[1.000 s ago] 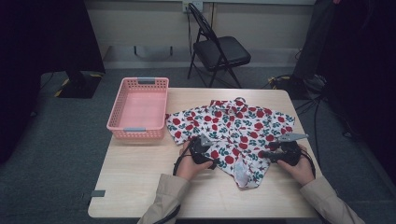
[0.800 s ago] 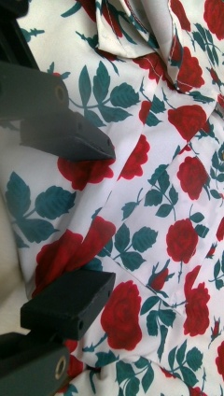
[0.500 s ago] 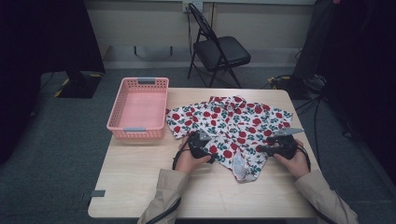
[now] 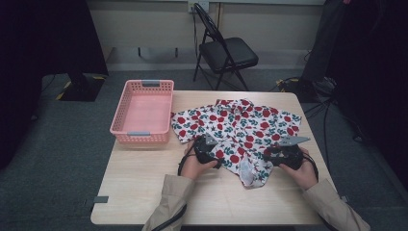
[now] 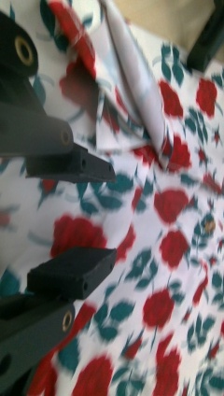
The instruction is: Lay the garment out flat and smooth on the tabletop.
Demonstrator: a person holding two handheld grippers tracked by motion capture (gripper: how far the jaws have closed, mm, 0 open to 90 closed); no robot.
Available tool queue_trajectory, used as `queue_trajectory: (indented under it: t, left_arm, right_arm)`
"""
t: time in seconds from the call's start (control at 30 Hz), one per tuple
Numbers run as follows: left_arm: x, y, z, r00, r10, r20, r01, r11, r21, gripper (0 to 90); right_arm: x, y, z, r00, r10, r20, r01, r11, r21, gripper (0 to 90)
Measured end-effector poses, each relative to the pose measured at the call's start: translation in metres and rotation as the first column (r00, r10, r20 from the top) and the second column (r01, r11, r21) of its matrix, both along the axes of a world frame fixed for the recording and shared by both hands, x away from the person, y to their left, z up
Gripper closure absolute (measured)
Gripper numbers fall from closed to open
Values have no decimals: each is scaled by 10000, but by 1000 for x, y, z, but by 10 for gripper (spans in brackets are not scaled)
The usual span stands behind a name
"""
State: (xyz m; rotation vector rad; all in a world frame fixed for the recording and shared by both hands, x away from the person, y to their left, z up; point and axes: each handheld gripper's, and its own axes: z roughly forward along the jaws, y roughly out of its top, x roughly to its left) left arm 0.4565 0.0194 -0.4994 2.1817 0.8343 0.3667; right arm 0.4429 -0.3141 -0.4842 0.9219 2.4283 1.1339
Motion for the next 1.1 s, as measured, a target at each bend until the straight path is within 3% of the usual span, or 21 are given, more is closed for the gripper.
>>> queue_trajectory:
  t: [0.17,0.27,0.33,0.4,0.6,0.73,0.93,1.0,1.1]
  left_arm:
    - [0,0,0,10000,8,-2,-8,10000,-2,118]
    - [0,0,0,10000,6,-2,-6,10000,0,118]
    - [0,0,0,10000,10,-1,-10,10000,-2,118]
    - [0,0,0,10000,21,8,-21,10000,1,118]
    - [0,0,0,10000,22,-1,-22,10000,0,118]
    - [0,0,0,10000,25,0,-25,10000,-4,119]
    - [0,0,0,10000,18,-8,-18,10000,-6,119]
    - [0,0,0,10000,20,-13,-20,10000,-8,118]
    - [0,0,0,10000,17,-13,-17,10000,-10,118]
  right_arm:
    - [-2,16,3,9976,666,-188,-664,9977,140,638]
    - [-6,25,3,9942,1031,-298,-1032,9947,-15,676]
    - [-6,28,1,9945,997,-316,-1007,9943,-348,680]
    - [-3,28,-4,9947,927,-454,-943,9949,-345,690]
    - [0,21,-7,9898,1017,-1001,-1004,9948,183,878]
    - [-2,15,-6,9863,1002,-1307,-951,9945,446,886]
    - [-13,-1,2,9885,1028,-1113,-975,9939,522,887]
    - [-17,-8,5,9903,927,-1036,-895,9954,353,887]
    - [-21,-19,4,9904,800,-1124,-766,9965,337,875]
